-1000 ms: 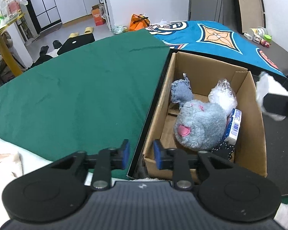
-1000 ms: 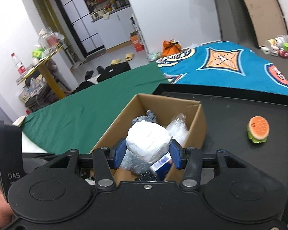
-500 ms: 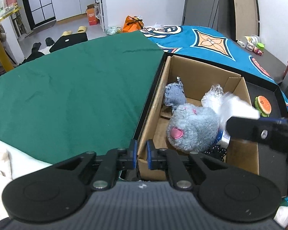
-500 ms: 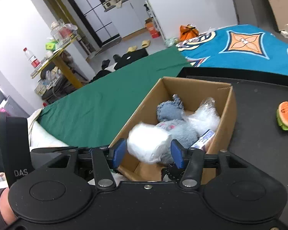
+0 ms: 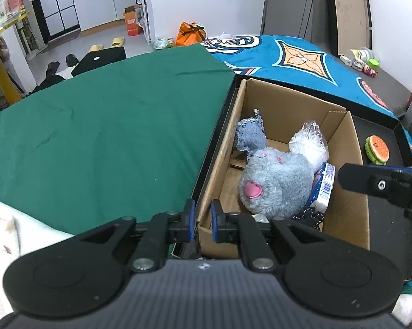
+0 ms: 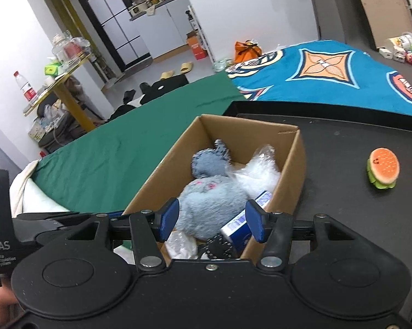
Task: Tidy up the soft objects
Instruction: 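Move the right tool back over the tray toward the burger toy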
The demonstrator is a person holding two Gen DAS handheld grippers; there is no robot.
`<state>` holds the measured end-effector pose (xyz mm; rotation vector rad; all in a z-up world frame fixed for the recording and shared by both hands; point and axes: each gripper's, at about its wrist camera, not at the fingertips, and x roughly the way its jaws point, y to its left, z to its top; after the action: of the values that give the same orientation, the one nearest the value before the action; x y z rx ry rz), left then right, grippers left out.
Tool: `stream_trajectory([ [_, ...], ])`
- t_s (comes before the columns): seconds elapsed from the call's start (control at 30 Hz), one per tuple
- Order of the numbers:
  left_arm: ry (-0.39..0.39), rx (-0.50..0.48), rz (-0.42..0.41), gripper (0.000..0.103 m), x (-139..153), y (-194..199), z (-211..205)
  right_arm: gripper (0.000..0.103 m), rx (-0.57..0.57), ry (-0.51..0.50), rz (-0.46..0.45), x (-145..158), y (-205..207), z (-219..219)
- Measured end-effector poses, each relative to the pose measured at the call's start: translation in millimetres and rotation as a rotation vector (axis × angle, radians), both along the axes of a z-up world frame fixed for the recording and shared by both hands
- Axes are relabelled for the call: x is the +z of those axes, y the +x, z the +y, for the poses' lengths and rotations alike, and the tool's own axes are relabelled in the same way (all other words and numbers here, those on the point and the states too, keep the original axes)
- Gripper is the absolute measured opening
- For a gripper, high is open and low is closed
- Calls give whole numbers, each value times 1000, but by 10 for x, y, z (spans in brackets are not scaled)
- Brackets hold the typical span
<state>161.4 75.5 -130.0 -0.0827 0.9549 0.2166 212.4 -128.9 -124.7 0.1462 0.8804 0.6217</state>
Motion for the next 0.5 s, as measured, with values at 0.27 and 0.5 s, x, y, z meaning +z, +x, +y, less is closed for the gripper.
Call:
stream_trajectory([
  [0.27,41,6,8,16,16,67,-56,54,-97,1,-26,-37,162,-243],
  [0.5,85,21,21,36,-4,185,-150,54,-164,-36,-58,-134,313,-399],
])
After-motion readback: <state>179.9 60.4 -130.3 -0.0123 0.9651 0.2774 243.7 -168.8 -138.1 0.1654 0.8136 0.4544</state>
